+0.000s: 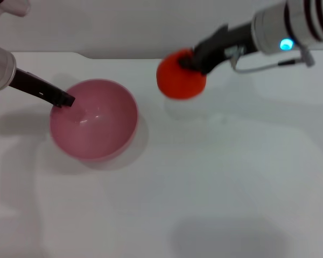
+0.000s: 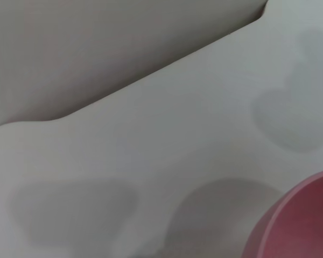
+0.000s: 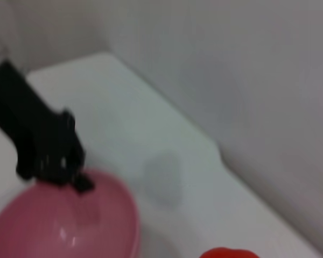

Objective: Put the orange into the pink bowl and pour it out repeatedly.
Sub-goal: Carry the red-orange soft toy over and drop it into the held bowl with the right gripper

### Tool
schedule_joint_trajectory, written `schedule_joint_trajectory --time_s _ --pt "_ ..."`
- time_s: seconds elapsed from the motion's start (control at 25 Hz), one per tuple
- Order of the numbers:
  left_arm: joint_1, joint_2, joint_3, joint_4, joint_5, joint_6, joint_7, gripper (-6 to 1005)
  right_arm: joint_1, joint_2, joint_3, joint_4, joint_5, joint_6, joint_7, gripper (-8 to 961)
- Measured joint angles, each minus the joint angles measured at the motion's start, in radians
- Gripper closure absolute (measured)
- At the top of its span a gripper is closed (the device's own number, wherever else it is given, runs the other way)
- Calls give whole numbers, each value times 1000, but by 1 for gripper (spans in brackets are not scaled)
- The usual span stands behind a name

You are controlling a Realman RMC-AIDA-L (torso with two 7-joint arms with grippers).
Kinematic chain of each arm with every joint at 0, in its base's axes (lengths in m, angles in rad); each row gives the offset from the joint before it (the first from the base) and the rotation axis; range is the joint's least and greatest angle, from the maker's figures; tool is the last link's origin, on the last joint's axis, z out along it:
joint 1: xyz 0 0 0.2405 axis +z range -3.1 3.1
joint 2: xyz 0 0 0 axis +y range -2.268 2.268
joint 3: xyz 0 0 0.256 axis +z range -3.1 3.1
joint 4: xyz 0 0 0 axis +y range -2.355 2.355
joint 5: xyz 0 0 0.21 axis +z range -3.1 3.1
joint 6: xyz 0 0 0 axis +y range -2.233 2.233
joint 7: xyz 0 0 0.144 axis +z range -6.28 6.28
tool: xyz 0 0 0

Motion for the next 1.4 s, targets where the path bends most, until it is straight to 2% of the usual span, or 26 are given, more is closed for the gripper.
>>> schedule_joint_trajectory --time_s 0.12,0.32,0.44,0.56,0.72,1.16,1.36,1.4 --pt "0 -2 7 2 0 3 1 958 0 3 2 -76 14 -2 0 813" --pt "-3 -18 23 3 0 5 1 958 5 5 -73 -155 68 -16 -6 814" --pt "-5 -21 26 3 -1 5 1 958 15 9 -154 -161 107 -16 -22 812" --pt "-19 -39 38 4 -2 4 1 958 18 12 -191 -160 113 -12 -29 803" --pt "-25 -45 38 5 -1 4 1 958 32 13 -233 -128 113 -6 -31 790" --pt "-26 -52 37 16 0 4 2 958 27 13 -237 -93 113 23 -57 756" --pt "-32 -63 37 17 0 1 11 958 8 14 -222 -95 113 47 -68 534" --pt "-32 -63 37 17 0 1 11 958 -6 14 -214 -98 113 62 -74 534"
